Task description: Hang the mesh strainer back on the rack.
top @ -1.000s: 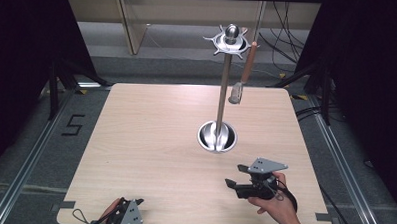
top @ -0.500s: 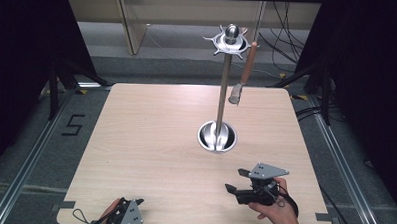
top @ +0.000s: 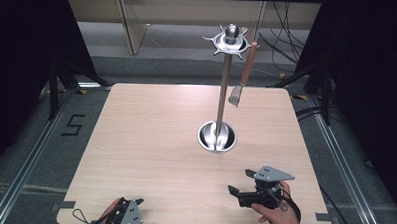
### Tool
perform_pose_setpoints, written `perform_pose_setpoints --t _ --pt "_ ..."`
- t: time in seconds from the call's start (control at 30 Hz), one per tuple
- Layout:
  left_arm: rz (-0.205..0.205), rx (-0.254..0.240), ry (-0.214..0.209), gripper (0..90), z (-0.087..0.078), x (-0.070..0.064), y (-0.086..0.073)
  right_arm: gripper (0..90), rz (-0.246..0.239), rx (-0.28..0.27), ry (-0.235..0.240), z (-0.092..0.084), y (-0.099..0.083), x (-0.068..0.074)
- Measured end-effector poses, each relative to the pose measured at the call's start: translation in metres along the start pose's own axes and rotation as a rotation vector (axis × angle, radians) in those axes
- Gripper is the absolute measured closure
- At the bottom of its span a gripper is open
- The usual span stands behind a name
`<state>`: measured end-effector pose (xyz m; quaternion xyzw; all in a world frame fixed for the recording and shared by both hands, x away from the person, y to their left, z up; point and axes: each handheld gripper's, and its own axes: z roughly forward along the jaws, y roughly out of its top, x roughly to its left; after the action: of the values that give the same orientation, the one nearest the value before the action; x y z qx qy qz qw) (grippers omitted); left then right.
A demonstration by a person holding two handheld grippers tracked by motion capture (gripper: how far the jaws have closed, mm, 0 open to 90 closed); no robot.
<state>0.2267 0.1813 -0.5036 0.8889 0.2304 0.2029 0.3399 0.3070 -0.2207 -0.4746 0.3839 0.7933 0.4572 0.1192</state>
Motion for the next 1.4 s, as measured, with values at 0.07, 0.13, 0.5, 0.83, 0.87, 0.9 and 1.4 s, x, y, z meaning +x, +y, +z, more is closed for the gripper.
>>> perform_pose_setpoints --t 0.07,0.13,0.5,0.83,0.87,0.9,1.4 --pt "0.001 0.0 0.001 15.5 0.0 0.0 0.0 15.9 -0.024 -0.018 0.005 -0.001 -0.001 -0.001" --pt "-0.002 -0.001 0.001 15.5 0.0 0.0 0.0 15.9 -0.021 -0.019 0.005 -0.001 -0.002 -0.001" --pt "0.001 -0.002 0.0 15.5 0.0 0.0 0.0 16.3 -0.039 -0.022 0.005 -0.008 -0.014 0.005" --pt "-0.001 -0.003 0.002 15.5 0.0 0.0 0.0 16.8 -0.034 0.002 0.01 -0.012 -0.022 0.012" --pt "-0.001 -0.003 0.002 15.5 0.0 0.0 0.0 16.8 -0.034 0.002 0.01 -0.012 -0.022 0.012" --pt "0.001 0.001 -0.001 15.5 0.0 0.0 0.0 16.8 -0.04 0.002 0.0 -0.014 -0.022 0.013" --pt "0.0 0.001 0.0 15.5 0.0 -0.001 0.0 18.8 -0.026 0.038 -0.004 -0.017 -0.029 0.017"
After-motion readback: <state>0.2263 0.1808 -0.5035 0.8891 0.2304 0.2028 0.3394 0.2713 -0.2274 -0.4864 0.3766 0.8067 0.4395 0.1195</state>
